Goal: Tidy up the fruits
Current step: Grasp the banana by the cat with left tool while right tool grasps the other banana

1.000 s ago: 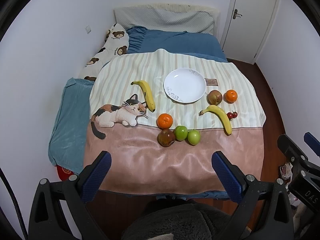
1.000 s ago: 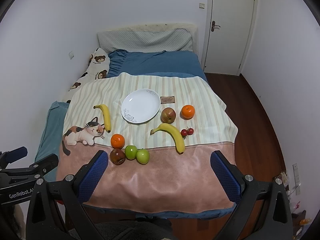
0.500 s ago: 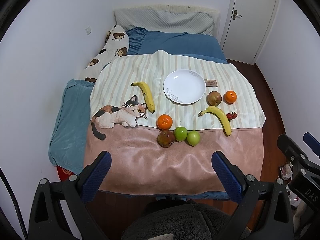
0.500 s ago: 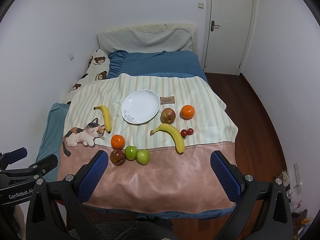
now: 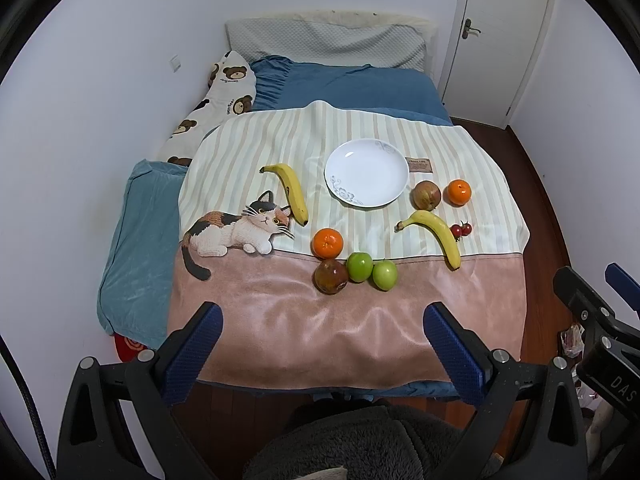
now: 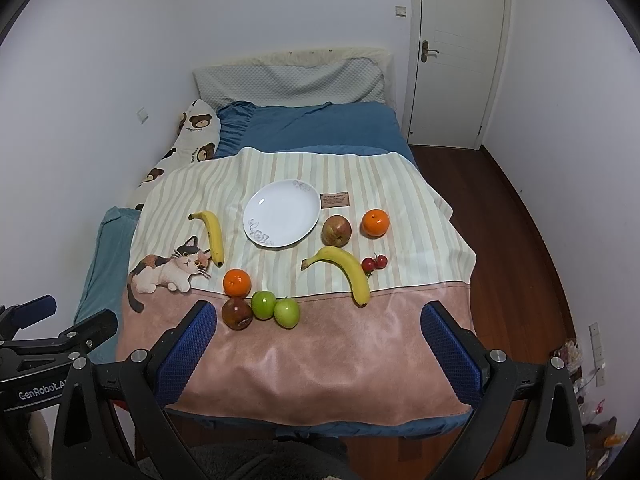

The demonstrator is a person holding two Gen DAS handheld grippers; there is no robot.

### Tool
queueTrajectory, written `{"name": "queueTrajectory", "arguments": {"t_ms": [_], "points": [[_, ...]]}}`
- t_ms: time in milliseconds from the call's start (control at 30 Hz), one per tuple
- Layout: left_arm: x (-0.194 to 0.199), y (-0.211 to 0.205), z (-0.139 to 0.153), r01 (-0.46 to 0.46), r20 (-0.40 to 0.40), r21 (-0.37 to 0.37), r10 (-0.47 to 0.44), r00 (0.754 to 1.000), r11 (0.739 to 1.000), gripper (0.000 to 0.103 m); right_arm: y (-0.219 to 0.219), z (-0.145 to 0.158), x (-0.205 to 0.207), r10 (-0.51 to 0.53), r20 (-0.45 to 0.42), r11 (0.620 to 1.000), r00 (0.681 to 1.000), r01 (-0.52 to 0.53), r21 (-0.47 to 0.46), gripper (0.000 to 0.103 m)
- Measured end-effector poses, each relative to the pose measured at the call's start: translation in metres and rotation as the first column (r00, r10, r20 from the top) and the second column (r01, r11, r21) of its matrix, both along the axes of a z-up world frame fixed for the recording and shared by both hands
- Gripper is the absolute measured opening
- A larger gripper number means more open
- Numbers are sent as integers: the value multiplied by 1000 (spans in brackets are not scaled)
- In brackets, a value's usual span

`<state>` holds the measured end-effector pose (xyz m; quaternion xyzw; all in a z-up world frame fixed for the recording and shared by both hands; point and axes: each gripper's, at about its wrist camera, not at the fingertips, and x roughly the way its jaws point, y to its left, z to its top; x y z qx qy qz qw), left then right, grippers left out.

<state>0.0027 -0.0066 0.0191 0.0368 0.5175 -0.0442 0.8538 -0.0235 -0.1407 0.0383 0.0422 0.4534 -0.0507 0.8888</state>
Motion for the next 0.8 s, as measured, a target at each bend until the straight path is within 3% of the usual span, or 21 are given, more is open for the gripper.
{"name": "queueTrajectory", "arguments": {"t_ms": [267, 433, 600, 800], "points": [[-1, -3, 0, 10, -2, -1, -10, 1000, 1000, 103, 7, -2, 2, -7, -10, 1000, 1000, 8, 5, 103], [20, 10, -8, -13, 23, -2, 13, 1000, 1000, 103, 15, -11, 14, -25, -1, 1000, 1000, 25, 8, 103], [71, 36, -38, -59, 25, 44, 58, 998, 997, 103, 9, -47, 55, -42, -22, 999, 999, 42, -24, 103], [149, 65, -100, -130, -110, 46, 134, 985, 990, 103, -7, -135, 141, 23, -174, 997, 984, -36, -69, 103]]}}
